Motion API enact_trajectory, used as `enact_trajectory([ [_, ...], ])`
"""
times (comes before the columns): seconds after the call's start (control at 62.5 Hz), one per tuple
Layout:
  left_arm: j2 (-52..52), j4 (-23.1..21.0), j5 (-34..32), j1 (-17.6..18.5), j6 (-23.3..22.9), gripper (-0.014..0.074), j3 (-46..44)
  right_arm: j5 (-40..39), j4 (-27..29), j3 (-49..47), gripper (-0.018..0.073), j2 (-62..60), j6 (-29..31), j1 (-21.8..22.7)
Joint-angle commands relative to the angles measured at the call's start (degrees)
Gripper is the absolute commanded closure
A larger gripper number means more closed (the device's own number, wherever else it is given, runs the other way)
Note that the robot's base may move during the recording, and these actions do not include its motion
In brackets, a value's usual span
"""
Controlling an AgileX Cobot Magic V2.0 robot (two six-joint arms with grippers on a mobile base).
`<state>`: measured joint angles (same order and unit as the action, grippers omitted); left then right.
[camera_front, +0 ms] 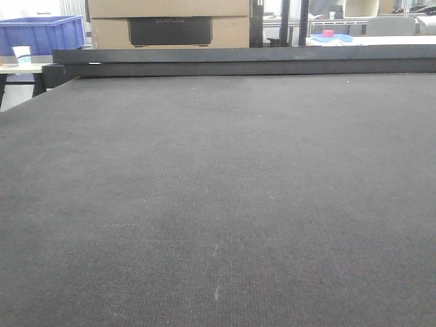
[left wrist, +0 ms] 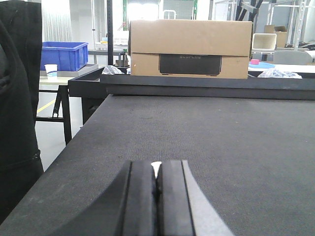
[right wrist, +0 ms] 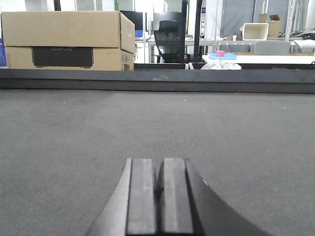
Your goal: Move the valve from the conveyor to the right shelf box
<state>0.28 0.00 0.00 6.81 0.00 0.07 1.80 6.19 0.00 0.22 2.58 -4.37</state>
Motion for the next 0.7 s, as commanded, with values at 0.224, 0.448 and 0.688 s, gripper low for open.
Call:
enact_trajectory([
  [0.224, -0.3, 0.0, -1.1, 0.4, -0.4, 0.0707, -0.1, -1.4, -0.4, 0.0, 0.0727, -0.2, 0.0, 0.1],
  [0.448, -0.3, 0.0, -1.1, 0.4, -0.4, 0.0707, -0.1, -1.4, -0.4, 0.0, 0.0727, -0.2, 0.0, 0.1],
  [0.688, -0.3, 0.0, -1.2, 0.4, -0.4, 0.0707, -0.1, -1.4, -0.4, 0.0, 0.0727, -0.2, 0.0, 0.1],
])
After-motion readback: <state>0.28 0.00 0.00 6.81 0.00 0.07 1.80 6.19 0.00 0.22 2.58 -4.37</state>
